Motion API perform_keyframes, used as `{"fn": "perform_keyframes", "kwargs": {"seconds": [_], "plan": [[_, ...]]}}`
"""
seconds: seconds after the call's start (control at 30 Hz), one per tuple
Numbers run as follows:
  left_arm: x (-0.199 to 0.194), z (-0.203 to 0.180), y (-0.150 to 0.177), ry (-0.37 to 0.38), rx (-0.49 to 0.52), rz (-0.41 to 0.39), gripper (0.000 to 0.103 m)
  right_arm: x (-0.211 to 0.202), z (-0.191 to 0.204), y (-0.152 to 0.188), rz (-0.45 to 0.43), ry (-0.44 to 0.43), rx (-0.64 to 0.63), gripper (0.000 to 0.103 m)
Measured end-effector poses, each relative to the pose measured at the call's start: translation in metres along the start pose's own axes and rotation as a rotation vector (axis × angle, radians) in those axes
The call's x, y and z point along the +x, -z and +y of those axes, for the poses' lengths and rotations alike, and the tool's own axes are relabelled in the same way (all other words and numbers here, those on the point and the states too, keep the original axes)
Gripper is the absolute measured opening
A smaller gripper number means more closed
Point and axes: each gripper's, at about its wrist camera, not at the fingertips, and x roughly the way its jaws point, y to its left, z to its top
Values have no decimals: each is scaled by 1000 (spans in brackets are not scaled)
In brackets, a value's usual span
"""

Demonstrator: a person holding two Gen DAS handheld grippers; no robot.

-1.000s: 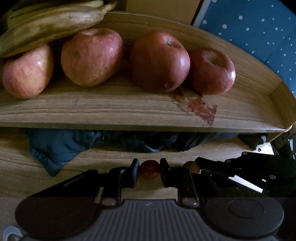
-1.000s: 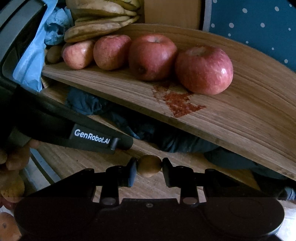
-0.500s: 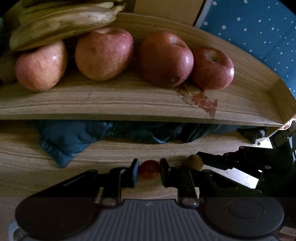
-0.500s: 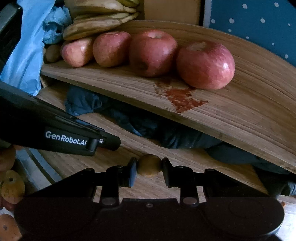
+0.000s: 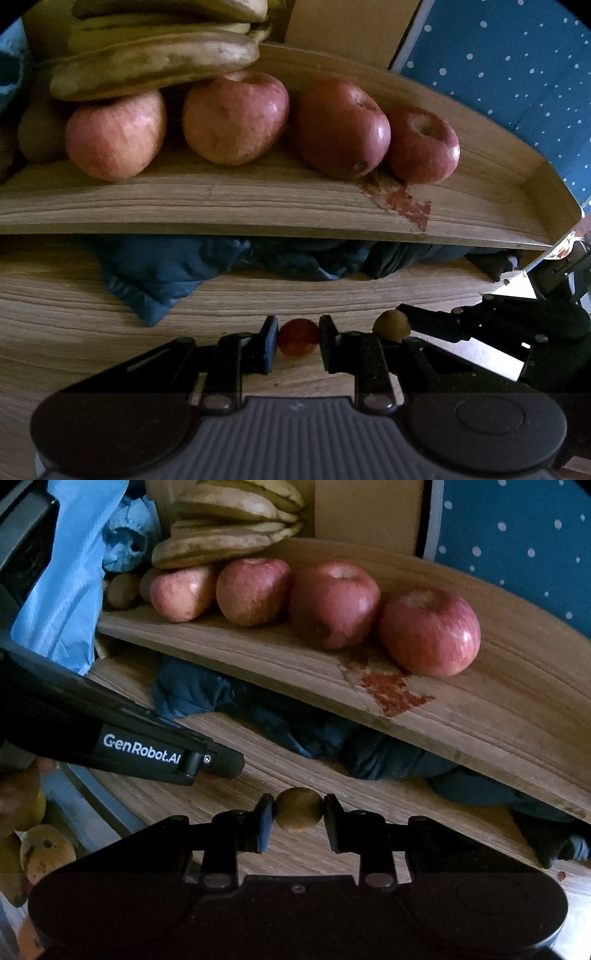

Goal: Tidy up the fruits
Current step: 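Carry the brown fruit and cherry tomato back over the steel tray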

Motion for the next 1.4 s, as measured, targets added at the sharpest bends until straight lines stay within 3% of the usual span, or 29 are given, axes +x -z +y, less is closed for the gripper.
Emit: {"fn": "perform_keyframes", "kwargs": {"seconds": [0.77, 1.4], "plan": [[-58, 39, 35, 50, 41, 6, 26, -40, 63, 13, -17, 11, 48, 31], [-78, 61, 61, 69, 49, 41, 26, -47, 106, 35, 16, 10, 68, 31]]}}
